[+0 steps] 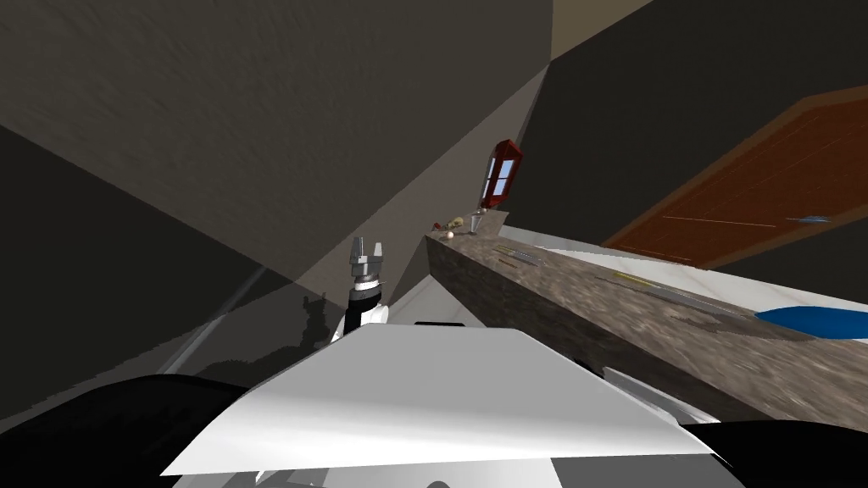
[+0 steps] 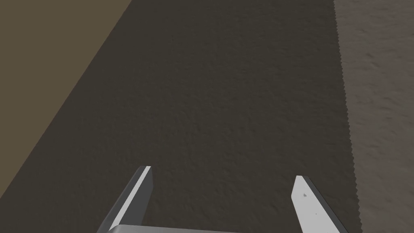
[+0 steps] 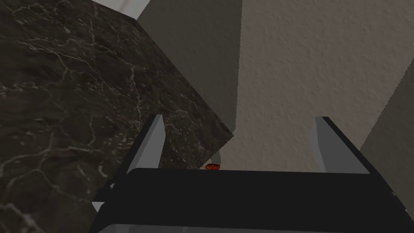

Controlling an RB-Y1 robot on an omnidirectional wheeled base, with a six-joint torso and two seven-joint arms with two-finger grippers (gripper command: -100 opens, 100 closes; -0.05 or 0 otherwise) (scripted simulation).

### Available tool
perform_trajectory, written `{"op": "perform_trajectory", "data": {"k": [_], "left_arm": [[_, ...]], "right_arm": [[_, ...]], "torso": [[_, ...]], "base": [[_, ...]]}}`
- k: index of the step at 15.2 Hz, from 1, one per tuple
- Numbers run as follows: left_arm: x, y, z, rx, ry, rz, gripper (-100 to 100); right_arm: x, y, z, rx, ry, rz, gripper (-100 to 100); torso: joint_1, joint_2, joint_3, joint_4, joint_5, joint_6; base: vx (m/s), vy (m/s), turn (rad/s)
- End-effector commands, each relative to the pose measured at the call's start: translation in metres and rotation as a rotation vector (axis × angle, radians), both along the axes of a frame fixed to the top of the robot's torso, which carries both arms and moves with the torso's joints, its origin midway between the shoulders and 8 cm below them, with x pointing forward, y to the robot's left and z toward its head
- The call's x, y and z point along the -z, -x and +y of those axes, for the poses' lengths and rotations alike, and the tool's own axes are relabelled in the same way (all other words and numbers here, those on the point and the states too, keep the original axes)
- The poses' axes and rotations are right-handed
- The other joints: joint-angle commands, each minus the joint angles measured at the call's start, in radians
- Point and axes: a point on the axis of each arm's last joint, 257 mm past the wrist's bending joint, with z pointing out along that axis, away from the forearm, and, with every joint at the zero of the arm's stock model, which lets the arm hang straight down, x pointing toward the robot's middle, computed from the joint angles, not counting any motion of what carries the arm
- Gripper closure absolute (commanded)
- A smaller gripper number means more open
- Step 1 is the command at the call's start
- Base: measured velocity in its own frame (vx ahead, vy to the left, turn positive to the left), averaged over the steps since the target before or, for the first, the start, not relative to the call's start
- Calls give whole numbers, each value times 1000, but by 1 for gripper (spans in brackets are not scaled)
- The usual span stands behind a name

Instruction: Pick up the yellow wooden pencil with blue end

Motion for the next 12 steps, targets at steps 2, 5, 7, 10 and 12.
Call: {"op": "perform_trajectory", "data": {"k": [2,5,7,10,12], "left_arm": [[0,0,0,0,0,0,0],[0,0,0,0,0,0,0],[0,0,0,0,0,0,0],[0,0,0,0,0,0,0],[0,0,0,0,0,0,0]], "right_arm": [[10,18,-25,-31,63,44,-100],[25,62,-70,-95,174,145,-100],[23,63,-85,-105,208,155,-100],[24,84,-116,-139,278,207,-100],[22,103,-147,-172,345,258,-100]], "torso": [[0,0,0,0,0,0],[0,-1,0,0,0,0],[0,-2,-1,0,0,0],[0,-2,-1,0,0,0],[-1,-1,-1,0,0,0]], "base": [[37,78,82],[49,84,173],[56,71,84],[58,62,103],[59,49,143]]}}
